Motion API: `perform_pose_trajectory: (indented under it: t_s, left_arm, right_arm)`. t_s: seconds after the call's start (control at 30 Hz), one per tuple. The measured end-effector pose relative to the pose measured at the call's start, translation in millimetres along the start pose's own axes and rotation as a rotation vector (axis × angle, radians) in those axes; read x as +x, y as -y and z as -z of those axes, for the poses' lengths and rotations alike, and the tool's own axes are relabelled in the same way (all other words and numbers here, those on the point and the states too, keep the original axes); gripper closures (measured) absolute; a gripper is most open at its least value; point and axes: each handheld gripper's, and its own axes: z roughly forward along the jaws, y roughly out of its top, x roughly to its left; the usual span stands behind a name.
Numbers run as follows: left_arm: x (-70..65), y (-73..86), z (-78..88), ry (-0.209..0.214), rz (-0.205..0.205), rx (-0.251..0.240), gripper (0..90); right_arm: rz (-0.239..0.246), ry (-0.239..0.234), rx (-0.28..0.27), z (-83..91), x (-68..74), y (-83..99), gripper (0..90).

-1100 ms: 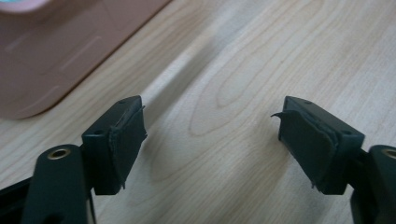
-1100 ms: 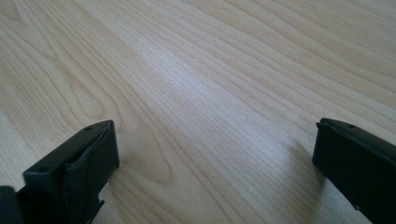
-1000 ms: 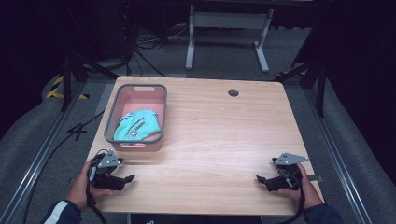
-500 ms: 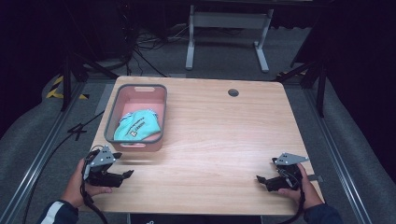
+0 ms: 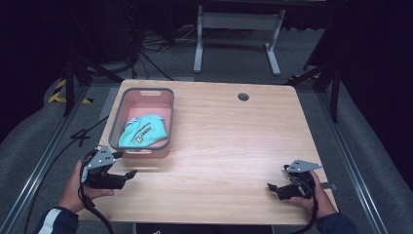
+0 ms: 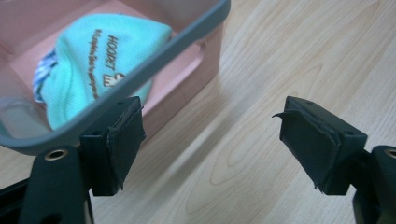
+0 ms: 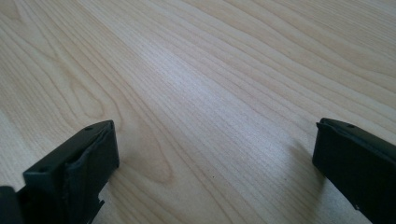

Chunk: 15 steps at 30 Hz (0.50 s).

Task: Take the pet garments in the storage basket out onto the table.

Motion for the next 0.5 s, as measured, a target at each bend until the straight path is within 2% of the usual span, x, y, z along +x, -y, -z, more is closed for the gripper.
perform_pose_trajectory:
  t_s: [0.1,0.13,0.17,0.3,0.5]
  left_arm:
    - [2.8,-7.3,5.9,-0.005,-0.006,-0.009,21.5]
    - [3.8,-10.4,7.7,-0.014,-0.025,-0.006,21.4]
    - [3.8,-10.4,7.7,-0.014,-0.025,-0.006,21.4]
    - [5.6,-26.3,9.7,-0.022,-0.049,-0.008,21.0]
    - [12.0,-42.2,8.6,-0.025,-0.059,0.001,20.6]
  right_arm:
    - [0.0,0.0,0.0,0.0,0.0,0.0,0.6]
    - [0.0,0.0,0.0,0.0,0.0,0.0,0.5]
    - [0.0,0.0,0.0,0.0,0.0,0.0,0.5]
    - [0.0,0.0,0.0,0.0,0.0,0.0,0.6]
    - [0.001,-0.001,0.0,0.1,-0.1,0.1,0.6]
